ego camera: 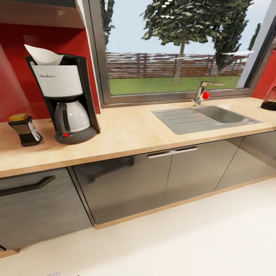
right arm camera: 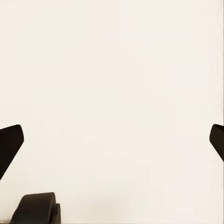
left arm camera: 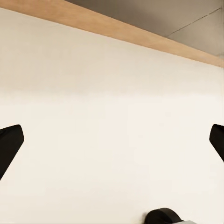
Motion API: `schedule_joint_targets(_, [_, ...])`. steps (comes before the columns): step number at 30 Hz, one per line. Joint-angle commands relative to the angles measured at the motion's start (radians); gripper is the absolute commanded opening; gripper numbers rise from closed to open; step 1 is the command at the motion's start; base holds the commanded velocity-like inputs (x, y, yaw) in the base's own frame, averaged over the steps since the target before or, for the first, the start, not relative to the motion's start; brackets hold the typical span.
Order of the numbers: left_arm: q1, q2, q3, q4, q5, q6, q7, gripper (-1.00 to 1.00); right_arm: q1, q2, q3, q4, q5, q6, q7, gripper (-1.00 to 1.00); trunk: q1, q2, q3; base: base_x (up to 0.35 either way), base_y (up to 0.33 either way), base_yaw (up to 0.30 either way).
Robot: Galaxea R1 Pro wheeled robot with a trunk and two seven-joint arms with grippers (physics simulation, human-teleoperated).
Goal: Set up a coffee station on the kitchen countertop: keep the coffee maker on the countertop, move the bottle of coffee from the kitchen shelf to the counter next to the coffee maker, place a paper coffee filter on top of the coffee maker, put the saucer next to the coffee maker with the coffee cup on the saucer, and place the electric kettle next to the coffee maker.
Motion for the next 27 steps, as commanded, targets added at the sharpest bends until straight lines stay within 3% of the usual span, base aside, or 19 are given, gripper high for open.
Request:
schedule_joint_targets(1, [0.000,0.000,-0.009,0.001,0.007,-0.007,-0.002,1.00,-0.001,0.001,-0.005,0.001,0.010,-0.004,0.000,1.00,0.000,0.000,0.000,0.085,-0.295,-0.167])
schedule_joint_targets(20, [0.000,0.000,-0.009,0.001,0.007,-0.007,0.011,1.00,-0.001,0.001,-0.002,0.002,0.011,-0.004,0.000,1.00,0.000,0.000,0.013,0.106,-0.295,-0.243])
schedule_joint_targets(27, [0.000,0.000,-0.009,0.001,0.007,-0.007,0.040,1.00,-0.001,0.002,-0.001,0.002,0.011,-0.004,0.000,1.00,0.000,0.000,0.015,0.177,-0.289,-0.104])
